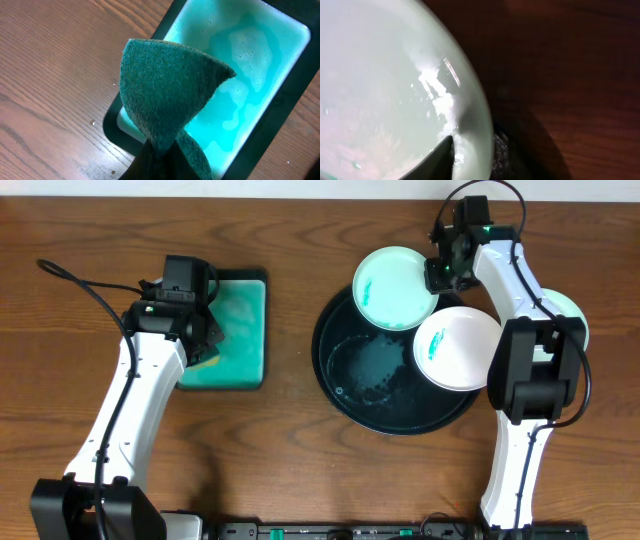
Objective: Clean dirty plates on tray and stack at the side
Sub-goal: 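Reach the right gripper to the back pale green plate and grip its rim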
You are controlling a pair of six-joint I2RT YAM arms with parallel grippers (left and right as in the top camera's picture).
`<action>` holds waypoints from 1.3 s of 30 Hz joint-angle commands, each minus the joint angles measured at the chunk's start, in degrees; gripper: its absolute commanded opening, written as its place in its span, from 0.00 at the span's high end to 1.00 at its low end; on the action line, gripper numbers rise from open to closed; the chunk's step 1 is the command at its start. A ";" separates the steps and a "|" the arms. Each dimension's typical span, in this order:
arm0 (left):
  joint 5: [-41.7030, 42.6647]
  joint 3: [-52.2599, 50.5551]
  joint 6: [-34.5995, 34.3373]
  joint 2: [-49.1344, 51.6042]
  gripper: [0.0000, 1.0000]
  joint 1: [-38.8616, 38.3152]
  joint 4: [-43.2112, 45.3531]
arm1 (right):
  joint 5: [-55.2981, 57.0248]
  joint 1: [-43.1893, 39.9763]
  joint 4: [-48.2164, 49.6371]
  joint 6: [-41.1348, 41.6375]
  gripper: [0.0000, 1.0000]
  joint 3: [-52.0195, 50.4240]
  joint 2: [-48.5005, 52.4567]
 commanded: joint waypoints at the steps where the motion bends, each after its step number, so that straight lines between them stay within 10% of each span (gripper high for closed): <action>1: -0.42 -0.24 0.55 -0.15 0.93 0.22 0.02 | -0.94 1.05 -0.31 -0.02 0.80 0.85 0.72; 5: -0.44 -0.24 0.55 -0.15 0.93 0.22 0.02 | -3.87 1.44 -0.63 0.00 0.98 0.81 0.72; 29: 10.16 -0.24 5.95 0.07 0.93 0.17 1.07 | -8.02 8.61 -19.43 -4.76 0.99 -0.87 0.72; 34: 10.32 -0.24 5.95 0.07 0.93 0.17 1.09 | -7.52 9.79 -16.63 -4.72 0.64 -4.33 0.72; 39: 12.79 -0.24 6.03 0.07 0.93 0.00 1.29 | -7.30 9.88 -14.99 -4.74 0.63 -6.21 0.72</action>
